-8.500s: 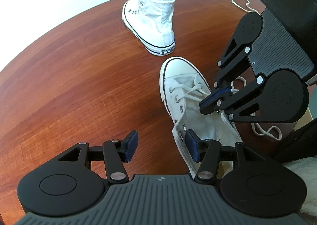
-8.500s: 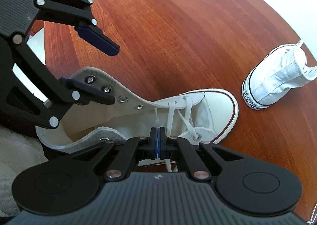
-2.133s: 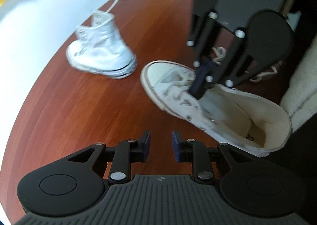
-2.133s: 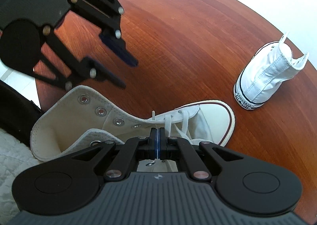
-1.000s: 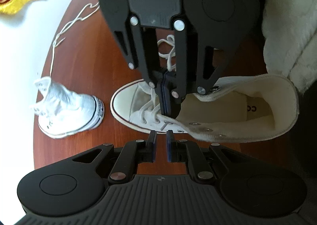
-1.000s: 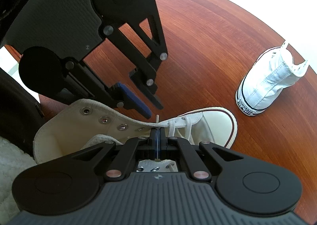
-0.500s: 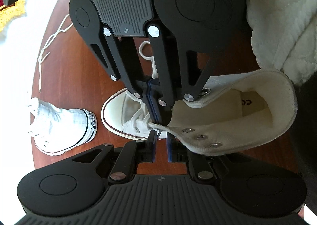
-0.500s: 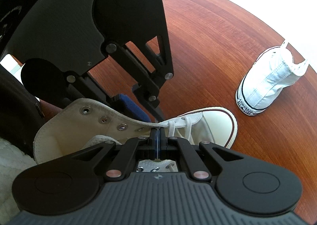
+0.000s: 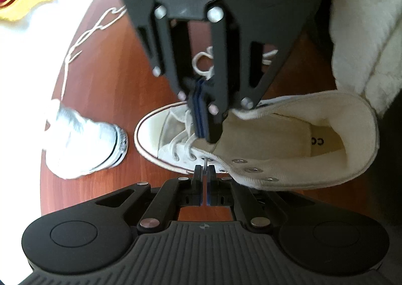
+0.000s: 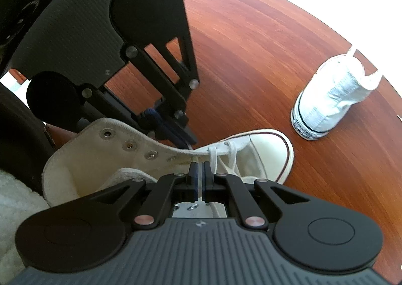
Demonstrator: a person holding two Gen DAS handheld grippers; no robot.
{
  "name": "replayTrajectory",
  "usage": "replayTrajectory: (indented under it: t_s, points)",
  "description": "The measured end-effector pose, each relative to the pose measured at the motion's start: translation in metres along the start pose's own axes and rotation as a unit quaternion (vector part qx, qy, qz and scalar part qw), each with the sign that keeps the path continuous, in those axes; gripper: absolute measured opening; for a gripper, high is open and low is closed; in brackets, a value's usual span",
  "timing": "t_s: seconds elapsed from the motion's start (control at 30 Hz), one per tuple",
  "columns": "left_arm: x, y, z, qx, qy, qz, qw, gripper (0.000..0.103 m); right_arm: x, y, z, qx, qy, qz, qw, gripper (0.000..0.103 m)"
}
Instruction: Lace up shoes with both hands
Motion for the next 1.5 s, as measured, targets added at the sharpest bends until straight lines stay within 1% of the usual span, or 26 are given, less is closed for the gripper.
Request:
replayTrajectory:
  t_s: [0.1,0.13,0.17,0.2,0.23,0.27,0.33,0.37,0.43,0.5,0.57,0.67,0.73,0.9,1.07,1.13,1.2,1.33,1.43,1.47,1.5]
  points:
    - [0.001,-0.005,0.001,0.038,0.007,-0.007,0.9992,0.003,0.008,-0.001,0.000,-0.028,-0.013,0.002,1.000,0.005]
    - [0.002,-0.007,0.002,0.052,0.008,-0.011,0.9986,0.003,0.012,-0.001,0.001,-0.039,-0.021,0.004,0.999,0.007]
    - [0.002,-0.010,0.003,0.065,0.009,-0.015,0.9977,0.003,0.013,-0.001,0.002,-0.043,-0.025,0.004,0.999,0.016]
    - [0.003,-0.012,0.004,0.079,0.010,-0.019,0.9967,0.003,0.020,-0.002,0.002,-0.063,-0.048,0.001,0.997,0.020]
    - [0.004,-0.014,0.005,0.088,0.011,-0.021,0.9958,0.003,0.022,-0.002,0.001,-0.075,-0.059,0.001,0.995,0.026]
    - [0.005,-0.017,0.005,0.096,0.011,-0.023,0.9950,0.003,0.023,-0.002,0.000,-0.082,-0.062,0.001,0.995,0.026]
    - [0.006,-0.022,0.007,0.120,0.017,-0.027,0.9923,0.003,0.035,-0.003,-0.001,-0.131,-0.079,-0.003,0.988,0.026]
    - [0.006,-0.021,0.010,0.125,0.017,-0.027,0.9916,0.003,0.039,-0.003,0.000,-0.145,-0.086,-0.005,0.986,0.026]
    - [0.008,-0.027,0.015,0.163,0.018,-0.030,0.9861,0.003,0.046,-0.003,0.003,-0.167,-0.093,-0.007,0.982,0.027]
    - [0.009,-0.032,0.017,0.178,0.024,-0.027,0.9833,0.003,0.052,-0.002,0.007,-0.190,-0.099,-0.010,0.977,0.028]
    - [0.009,-0.037,0.020,0.196,0.032,-0.024,0.9797,0.003,0.052,0.000,0.010,-0.203,-0.107,-0.013,0.973,0.029]
    - [0.014,-0.048,0.022,0.239,0.032,-0.022,0.9703,0.003,0.056,0.000,0.017,-0.225,-0.128,-0.017,0.966,0.029]
    - [0.016,-0.052,0.021,0.250,0.035,-0.021,0.9674,0.003,0.056,0.000,0.018,-0.236,-0.132,-0.019,0.962,0.030]
    - [0.019,-0.083,0.024,0.300,0.048,0.004,0.9526,0.003,0.052,-0.002,0.023,-0.244,-0.144,-0.019,0.959,0.030]
    - [0.026,-0.106,0.022,0.333,0.053,0.022,0.9412,0.003,0.051,-0.002,0.031,-0.248,-0.148,-0.014,0.957,0.033]
    - [0.028,-0.111,0.022,0.342,0.048,0.017,0.9383,0.003,0.053,0.000,0.034,-0.248,-0.152,-0.018,0.957,0.033]
    - [0.037,-0.113,0.016,0.344,0.048,0.015,0.9378,0.003,0.055,0.001,0.036,-0.249,-0.154,-0.022,0.956,0.033]
    - [0.038,-0.109,0.017,0.343,0.046,0.006,0.9383,0.004,0.056,0.001,0.038,-0.251,-0.160,-0.026,0.954,0.033]
    - [0.045,-0.099,0.022,0.342,0.046,-0.010,0.9384,0.005,0.059,0.002,0.039,-0.254,-0.163,-0.031,0.953,0.033]
    - [0.048,-0.095,0.023,0.341,0.044,-0.016,0.9388,0.007,0.061,0.003,0.039,-0.256,-0.166,-0.036,0.952,0.033]
    - [0.050,-0.092,0.024,0.340,0.044,-0.019,0.9392,0.012,0.062,0.004,0.039,-0.256,-0.167,-0.038,0.951,0.034]
Point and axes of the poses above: each gripper's, at about its wrist camera, not at the fingertips, and x roughly against the way its jaws point, z to its left, y to its top, the point moved 6 cm from there along -x, roughly the way its jaws point, and after that the axes turned 4 degrees about -y, right-handed, at the moved point
